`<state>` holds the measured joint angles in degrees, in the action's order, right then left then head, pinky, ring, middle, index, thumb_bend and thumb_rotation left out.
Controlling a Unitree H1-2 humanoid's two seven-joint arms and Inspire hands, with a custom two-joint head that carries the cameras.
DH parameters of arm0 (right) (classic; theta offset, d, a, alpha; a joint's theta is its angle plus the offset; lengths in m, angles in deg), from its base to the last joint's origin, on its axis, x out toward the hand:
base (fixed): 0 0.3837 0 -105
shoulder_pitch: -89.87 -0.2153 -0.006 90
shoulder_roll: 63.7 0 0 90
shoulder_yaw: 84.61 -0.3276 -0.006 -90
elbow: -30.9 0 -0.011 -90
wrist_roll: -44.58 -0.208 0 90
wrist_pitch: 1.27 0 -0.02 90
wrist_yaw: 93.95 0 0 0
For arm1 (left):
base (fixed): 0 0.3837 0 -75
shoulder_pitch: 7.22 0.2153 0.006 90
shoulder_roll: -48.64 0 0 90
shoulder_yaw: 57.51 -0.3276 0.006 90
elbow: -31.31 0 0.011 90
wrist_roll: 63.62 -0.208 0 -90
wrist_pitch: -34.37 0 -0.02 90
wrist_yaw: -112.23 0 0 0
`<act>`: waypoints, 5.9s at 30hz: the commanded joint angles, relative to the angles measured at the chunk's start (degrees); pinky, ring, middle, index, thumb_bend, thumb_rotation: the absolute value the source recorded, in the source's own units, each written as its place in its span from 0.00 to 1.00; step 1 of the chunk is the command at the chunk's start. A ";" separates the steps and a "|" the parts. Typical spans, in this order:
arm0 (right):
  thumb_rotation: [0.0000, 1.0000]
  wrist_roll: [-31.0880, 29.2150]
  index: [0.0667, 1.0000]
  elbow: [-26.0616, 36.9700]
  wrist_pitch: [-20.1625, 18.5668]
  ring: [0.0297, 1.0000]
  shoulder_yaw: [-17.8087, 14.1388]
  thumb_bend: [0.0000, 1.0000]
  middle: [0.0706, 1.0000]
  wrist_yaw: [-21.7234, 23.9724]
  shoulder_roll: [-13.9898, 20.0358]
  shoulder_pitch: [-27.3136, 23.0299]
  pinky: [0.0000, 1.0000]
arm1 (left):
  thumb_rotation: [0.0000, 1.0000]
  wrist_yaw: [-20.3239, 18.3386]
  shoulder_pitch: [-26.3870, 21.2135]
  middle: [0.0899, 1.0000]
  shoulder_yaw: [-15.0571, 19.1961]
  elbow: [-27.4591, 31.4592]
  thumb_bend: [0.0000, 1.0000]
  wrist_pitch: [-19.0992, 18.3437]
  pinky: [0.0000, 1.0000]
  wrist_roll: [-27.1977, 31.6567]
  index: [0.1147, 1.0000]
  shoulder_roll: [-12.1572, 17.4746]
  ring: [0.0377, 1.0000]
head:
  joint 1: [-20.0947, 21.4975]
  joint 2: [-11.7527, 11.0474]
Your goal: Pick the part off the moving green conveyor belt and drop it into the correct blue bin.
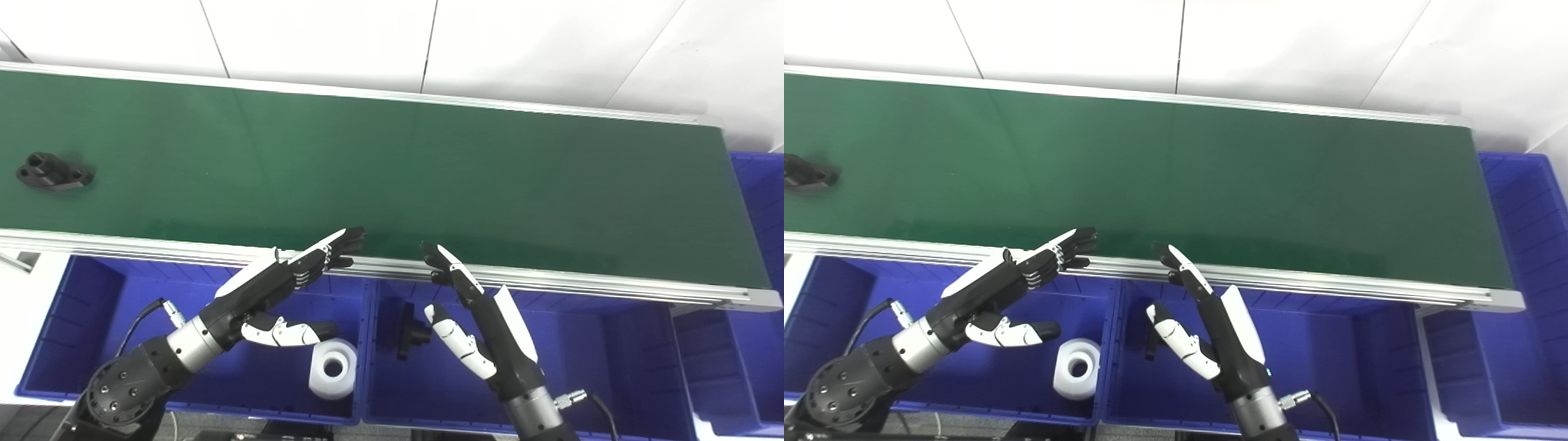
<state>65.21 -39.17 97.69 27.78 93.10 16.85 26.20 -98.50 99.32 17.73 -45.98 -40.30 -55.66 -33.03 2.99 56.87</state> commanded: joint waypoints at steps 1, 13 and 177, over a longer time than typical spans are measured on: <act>0.91 -0.60 0.91 1.34 1.37 0.90 0.26 0.40 0.92 -0.47 -0.52 0.32 0.84 | 0.46 0.05 0.08 1.00 0.32 1.58 0.40 0.65 0.93 0.67 0.99 0.55 0.97 | -0.63 -0.36; 0.77 -2.18 0.90 -5.06 9.36 0.89 -0.84 0.33 0.92 -3.12 2.12 3.63 0.81 | 0.46 1.61 1.87 0.98 -2.50 -4.39 0.45 7.61 0.90 -6.74 0.96 -2.76 0.95 | -13.02 -18.85; 0.42 28.11 0.81 -23.83 -18.19 0.46 11.15 0.76 0.55 0.71 -10.22 -46.33 0.41 | 0.37 2.14 0.02 0.94 -3.96 -11.13 0.50 11.49 0.80 -7.82 0.90 -3.24 0.90 | -4.79 -26.08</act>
<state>93.10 -63.90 78.61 38.69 95.10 7.82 -18.12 -96.57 99.32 13.75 -58.37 -31.15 -64.16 -36.88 -1.76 30.76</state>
